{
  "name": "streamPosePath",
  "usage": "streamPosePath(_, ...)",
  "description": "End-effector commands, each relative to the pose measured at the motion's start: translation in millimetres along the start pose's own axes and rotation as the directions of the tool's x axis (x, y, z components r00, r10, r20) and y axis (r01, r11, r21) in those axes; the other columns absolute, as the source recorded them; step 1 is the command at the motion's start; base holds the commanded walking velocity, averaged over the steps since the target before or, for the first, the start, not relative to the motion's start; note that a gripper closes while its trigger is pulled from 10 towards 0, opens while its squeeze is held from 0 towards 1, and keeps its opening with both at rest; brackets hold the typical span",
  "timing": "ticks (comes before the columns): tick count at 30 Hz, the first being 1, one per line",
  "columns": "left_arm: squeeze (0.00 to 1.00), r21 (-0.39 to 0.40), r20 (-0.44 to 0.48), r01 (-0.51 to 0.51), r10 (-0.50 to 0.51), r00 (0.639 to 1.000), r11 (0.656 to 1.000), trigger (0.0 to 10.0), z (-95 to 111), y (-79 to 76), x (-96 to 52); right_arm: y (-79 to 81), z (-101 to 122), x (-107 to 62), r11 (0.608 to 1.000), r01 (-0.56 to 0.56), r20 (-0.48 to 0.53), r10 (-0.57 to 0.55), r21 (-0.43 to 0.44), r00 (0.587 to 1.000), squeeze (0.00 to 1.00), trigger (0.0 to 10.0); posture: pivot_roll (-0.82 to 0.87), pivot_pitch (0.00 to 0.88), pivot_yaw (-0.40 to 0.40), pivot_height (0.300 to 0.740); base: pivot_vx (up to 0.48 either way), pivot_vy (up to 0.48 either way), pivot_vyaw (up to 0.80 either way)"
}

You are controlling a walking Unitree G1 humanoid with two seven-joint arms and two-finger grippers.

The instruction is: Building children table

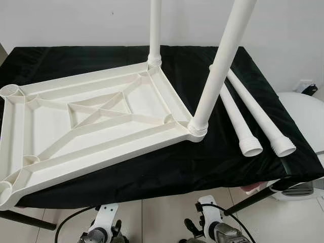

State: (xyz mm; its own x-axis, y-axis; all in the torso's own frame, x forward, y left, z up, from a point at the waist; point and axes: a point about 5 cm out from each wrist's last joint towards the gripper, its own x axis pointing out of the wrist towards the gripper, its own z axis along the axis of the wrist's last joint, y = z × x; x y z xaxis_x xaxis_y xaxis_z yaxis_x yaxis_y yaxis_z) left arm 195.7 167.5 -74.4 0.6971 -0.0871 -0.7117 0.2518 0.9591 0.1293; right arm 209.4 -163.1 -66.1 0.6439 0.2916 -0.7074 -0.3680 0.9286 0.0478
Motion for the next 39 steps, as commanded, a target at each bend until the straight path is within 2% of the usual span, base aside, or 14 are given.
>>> streamPosePath(1,0.00,0.003,-0.002,0.155,-0.155,0.988,0.988,10.0,-5.3,-8.1,-2.9,2.3,-3.0,-0.9,1.000,-0.028,-0.002,0.028,-0.008,1.000,0.00,10.0,0.02,0.140,0.020,0.740,0.000,0.000,0.00)
streamPosePath(7,0.00,0.049,0.065,0.186,-0.189,0.980,0.981,10.0,3.1,-9.8,-2.9,1.4,3.0,-2.0,0.997,-0.076,0.047,0.078,-0.031,0.996,0.00,10.0,0.02,0.141,0.021,0.740,0.000,0.000,0.00)
streamPosePath(10,0.00,0.098,0.159,0.228,-0.242,0.957,0.969,10.0,22.9,-17.7,0.0,0.1,22.5,0.1,0.990,-0.130,0.129,0.135,-0.048,0.982,0.00,10.0,0.02,0.153,0.018,0.740,0.000,0.000,0.00)
streamPosePath(13,0.00,0.107,0.167,0.235,-0.250,0.954,0.966,10.0,25.1,-19.1,0.3,1.2,24.5,0.4,0.988,-0.147,0.136,0.152,-0.052,0.979,0.00,10.0,0.02,0.155,0.019,0.740,0.000,0.000,0.00)
streamPosePath(17,0.00,0.196,0.247,0.301,-0.344,0.906,0.933,10.0,38.8,-29.9,-1.8,5.8,31.6,-2.0,0.958,-0.259,0.173,0.278,-0.127,0.945,0.00,10.0,0.02,0.178,0.016,0.740,0.000,0.000,0.00)
streamPosePath(21,0.00,0.217,0.273,0.324,-0.376,0.886,0.921,10.0,42.0,-33.0,-3.5,5.4,31.9,-3.7,0.949,-0.284,0.181,0.306,-0.136,0.935,0.00,10.0,0.02,0.184,0.015,0.740,0.000,0.000,0.00)
streamPosePath(27,0.00,0.285,0.339,0.408,-0.489,0.804,0.868,10.0,41.7,-43.7,-15.4,8.4,26.5,-13.5,0.890,-0.428,0.211,0.454,-0.158,0.865,0.00,10.0,0.01,0.208,0.016,0.740,0.000,0.000,0.00)
streamPosePath(31,0.00,0.295,0.350,0.419,-0.505,0.789,0.859,10.0,41.4,-44.6,-18.1,9.3,25.4,-15.5,0.874,-0.456,0.211,0.484,-0.168,0.849,0.00,10.0,0.01,0.213,0.016,0.740,0.000,0.000,0.00)
streamPosePath(32,0.00,0.312,0.368,0.434,-0.529,0.765,0.845,10.0,42.0,-44.3,-22.7,10.8,24.2,-18.7,0.845,-0.504,0.209,0.533,-0.180,0.820,0.00,10.0,0.01,0.223,0.018,0.740,0.000,0.000,0.00)
streamPosePath(33,0.00,0.312,0.368,0.434,-0.529,0.765,0.845,10.0,42.0,-44.3,-22.7,10.8,24.2,-18.7,0.845,-0.504,0.209,0.533,-0.180,0.820,0.00,10.0,0.01,0.223,0.018,0.740,0.000,0.000,0.00)
streamPosePath(34,0.00,0.339,0.387,0.439,-0.548,0.742,0.832,10.0,42.8,-42.4,-28.0,13.1,23.3,-24.0,0.793,-0.573,0.197,0.608,-0.208,0.769,0.00,10.0,0.02,0.235,0.020,0.740,0.000,0.000,0.00)
streamPosePath(35,0.00,0.339,0.387,0.439,-0.548,0.742,0.832,10.0,42.8,-42.4,-28.0,13.1,23.3,-24.0,0.793,-0.573,0.197,0.608,-0.208,0.769,0.00,10.0,0.02,0.235,0.020,0.740,0.000,0.000,0.00)
streamPosePath(37,0.00,0.388,0.435,0.404,-0.551,0.712,0.829,10.0,45.7,-37.8,-37.9,15.7,24.1,-33.6,0.697,-0.669,0.169,0.714,-0.256,0.679,0.00,10.0,0.02,0.239,0.018,0.740,0.000,0.000,0.00)
streamPosePath(39,0.00,0.399,0.455,0.383,-0.543,0.706,0.833,10.0,46.6,-36.2,-41.2,16.0,25.2,-36.6,0.669,-0.692,0.160,0.740,-0.271,0.653,0.00,10.0,0.02,0.240,0.017,0.740,0.000,0.000,0.00)
